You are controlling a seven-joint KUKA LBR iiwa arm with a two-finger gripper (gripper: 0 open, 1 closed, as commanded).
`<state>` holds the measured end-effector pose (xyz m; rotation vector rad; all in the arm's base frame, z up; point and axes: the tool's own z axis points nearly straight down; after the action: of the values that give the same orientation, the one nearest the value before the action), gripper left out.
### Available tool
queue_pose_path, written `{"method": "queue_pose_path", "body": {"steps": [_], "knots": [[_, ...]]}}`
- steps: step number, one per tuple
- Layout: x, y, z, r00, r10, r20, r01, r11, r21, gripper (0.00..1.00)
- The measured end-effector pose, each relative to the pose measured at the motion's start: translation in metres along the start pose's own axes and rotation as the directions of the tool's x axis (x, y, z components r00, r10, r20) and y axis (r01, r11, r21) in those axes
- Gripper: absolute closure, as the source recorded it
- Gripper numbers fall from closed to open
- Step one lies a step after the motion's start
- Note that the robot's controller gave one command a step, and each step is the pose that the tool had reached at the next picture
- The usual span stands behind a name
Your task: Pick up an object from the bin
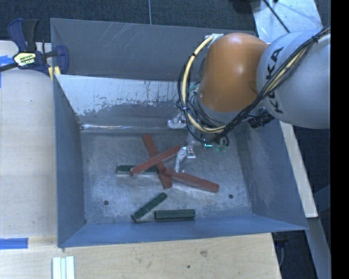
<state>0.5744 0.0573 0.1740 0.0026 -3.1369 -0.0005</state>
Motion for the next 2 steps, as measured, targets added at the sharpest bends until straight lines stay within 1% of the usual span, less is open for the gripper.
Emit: {"method": "queue_pose_path", "body": {"steps": [1, 2], "knots": [[-0.002, 0.0, -0.004, 1.0, 0.001, 0.008, -0.001, 1.0, 0.0, 0.0], [-0.024, 0.009, 0.084, 0.994, -0.101, 0.047, 0.101, 0.995, 0.007, 1.0]]}}
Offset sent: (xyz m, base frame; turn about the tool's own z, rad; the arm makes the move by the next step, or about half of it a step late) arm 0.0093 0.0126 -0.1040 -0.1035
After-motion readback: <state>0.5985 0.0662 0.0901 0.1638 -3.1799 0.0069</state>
